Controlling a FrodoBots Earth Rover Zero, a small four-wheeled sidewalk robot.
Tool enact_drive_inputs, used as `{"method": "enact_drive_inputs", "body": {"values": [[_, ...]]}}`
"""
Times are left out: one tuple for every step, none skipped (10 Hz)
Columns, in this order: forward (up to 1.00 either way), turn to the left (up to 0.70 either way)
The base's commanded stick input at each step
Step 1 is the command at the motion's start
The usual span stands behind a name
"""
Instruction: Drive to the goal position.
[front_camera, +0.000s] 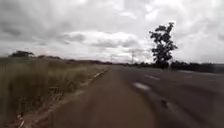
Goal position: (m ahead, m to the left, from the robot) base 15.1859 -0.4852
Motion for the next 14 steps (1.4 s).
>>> {"method": "enact_drive_inputs", "body": {"values": [[0.5,0.0],[0.5,0.0],[0.5,0.0],[0.5,0.0],[0.5,0.0],[0.5,0.0],[0.5,0.0],[0.5,-0.23],[0.5,-0.47],[0.5,-0.41],[0.5,-0.3],[0.5,-0.17],[0.5,-0.03],[0.5,0.0]]}}
